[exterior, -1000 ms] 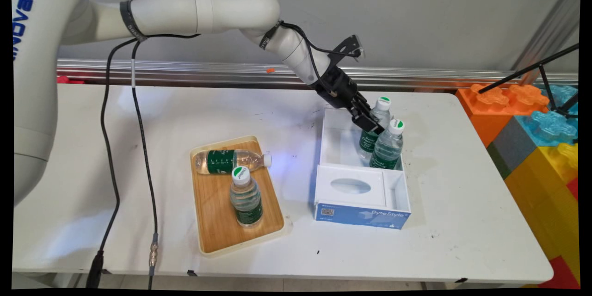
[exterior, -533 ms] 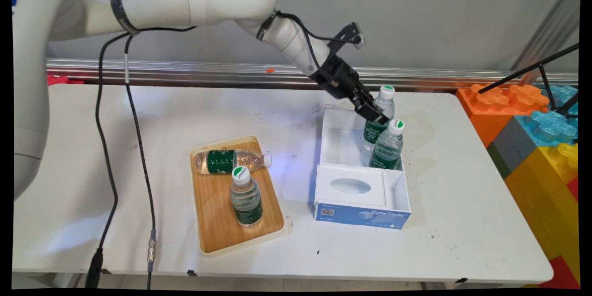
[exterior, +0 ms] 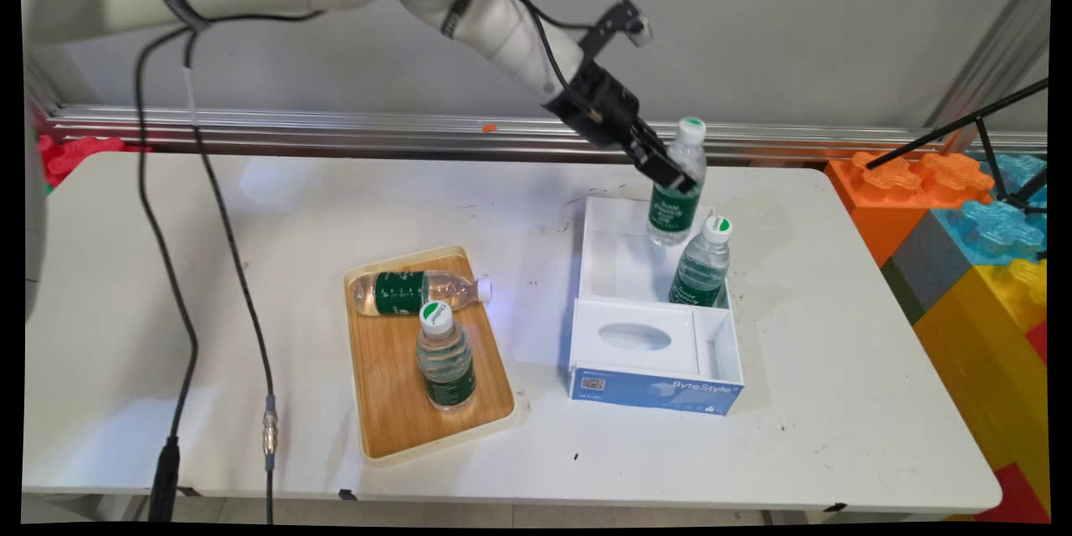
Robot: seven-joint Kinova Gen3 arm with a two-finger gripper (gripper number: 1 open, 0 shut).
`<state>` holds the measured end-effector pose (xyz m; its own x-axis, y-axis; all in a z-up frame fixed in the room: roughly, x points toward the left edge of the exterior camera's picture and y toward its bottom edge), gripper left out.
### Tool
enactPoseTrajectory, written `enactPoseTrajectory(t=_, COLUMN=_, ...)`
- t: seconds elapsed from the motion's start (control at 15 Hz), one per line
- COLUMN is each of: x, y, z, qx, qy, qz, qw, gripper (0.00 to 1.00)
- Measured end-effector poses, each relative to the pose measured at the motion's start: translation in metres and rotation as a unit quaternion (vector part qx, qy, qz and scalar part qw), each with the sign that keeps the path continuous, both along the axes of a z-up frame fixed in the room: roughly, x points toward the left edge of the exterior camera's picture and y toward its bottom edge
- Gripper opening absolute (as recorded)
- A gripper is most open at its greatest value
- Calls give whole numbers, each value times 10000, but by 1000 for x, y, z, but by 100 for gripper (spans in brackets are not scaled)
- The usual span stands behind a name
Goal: Place the picked object on the tray
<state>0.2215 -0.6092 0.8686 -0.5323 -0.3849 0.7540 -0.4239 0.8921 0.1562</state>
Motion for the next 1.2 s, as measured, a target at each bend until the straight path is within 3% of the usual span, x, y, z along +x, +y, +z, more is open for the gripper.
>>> enactPoseTrajectory(t=0.4, x=43, y=42, z=52, qx=215, qy=59, qz=497, qw=9985, gripper=0)
enactPoseTrajectory(t=0.8, x=131, y=116, z=110, qx=559, qy=-235, qz=877, qw=9943, gripper=0)
enactPoseTrajectory(t=1.2, x=203, y=172, z=135, qx=817, qy=-476, qz=913, qw=9913, gripper=0)
